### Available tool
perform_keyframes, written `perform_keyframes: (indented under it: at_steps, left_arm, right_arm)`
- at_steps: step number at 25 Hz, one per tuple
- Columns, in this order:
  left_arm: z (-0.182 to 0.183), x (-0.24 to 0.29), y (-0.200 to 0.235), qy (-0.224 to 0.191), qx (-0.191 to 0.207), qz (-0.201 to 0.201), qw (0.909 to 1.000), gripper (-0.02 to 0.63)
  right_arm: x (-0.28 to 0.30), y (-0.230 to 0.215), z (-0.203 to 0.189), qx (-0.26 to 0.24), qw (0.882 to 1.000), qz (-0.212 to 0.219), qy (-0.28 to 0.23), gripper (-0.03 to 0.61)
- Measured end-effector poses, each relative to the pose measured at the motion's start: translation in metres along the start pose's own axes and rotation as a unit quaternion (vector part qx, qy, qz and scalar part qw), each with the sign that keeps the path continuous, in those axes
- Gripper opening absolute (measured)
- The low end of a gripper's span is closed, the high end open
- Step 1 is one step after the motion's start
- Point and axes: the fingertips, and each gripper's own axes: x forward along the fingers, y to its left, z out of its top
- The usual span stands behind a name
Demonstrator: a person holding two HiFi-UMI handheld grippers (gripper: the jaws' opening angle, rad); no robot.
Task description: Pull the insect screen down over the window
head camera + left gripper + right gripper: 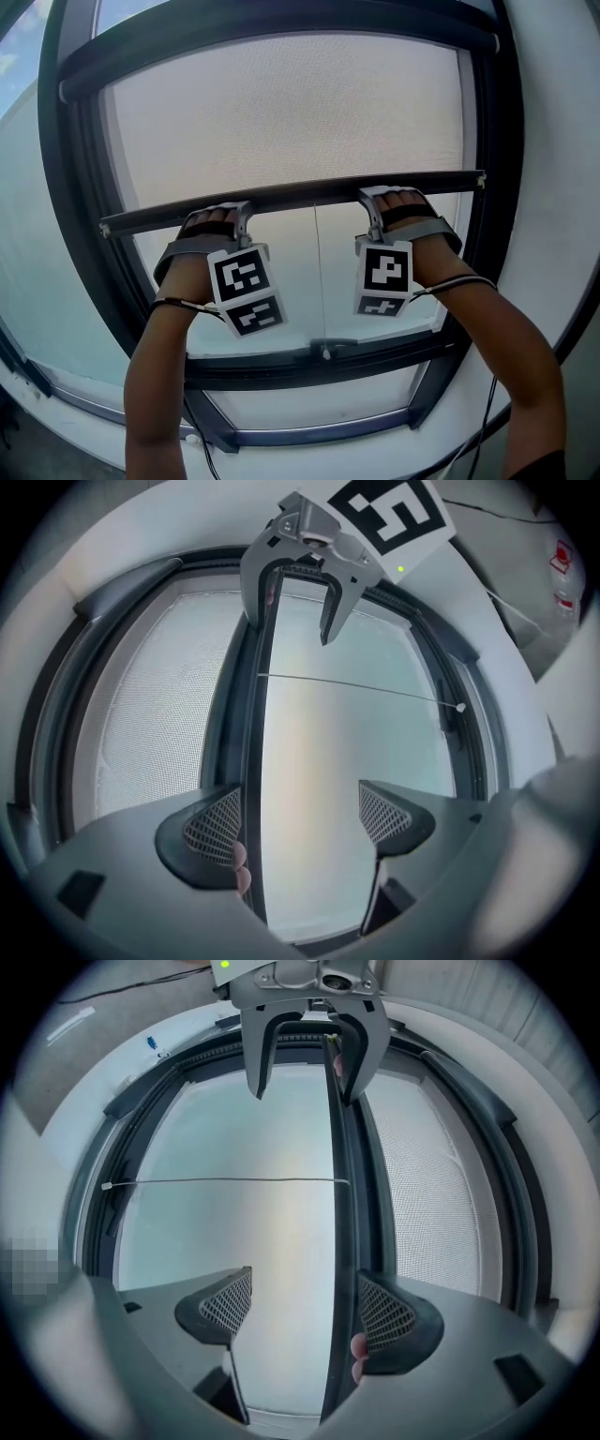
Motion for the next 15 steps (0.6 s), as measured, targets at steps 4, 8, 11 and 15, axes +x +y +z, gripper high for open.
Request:
perform_keyframes:
  at_steps: [4,8,11,15]
  left_arm:
    - [0.001,-0.005,-0.003,-0.005,-0.004,-0.015,0.9999,0.393]
    - [0.001,-0.003,-0.007,0.000,0.000,-0.013,0.9999,0.393]
    - [0.002,-0.004,-0.010,-0.005,-0.005,-0.012,0.9999,0.393]
    - [0.002,-0.004,-0.015,-0.006,-0.010,-0.017,0.9998,0.393]
  right_arm:
    - [-0.005,0.002,0.000,0.000,1.000,0.012,0.005,0.354]
    - [-0.006,0.006,0.000,-0.001,1.000,0.013,0.008,0.354]
    - [-0.006,0.009,0.000,-0.003,1.000,0.011,0.008,0.354]
    - [-0.007,0.015,0.000,-0.007,1.000,0.017,0.008,0.354]
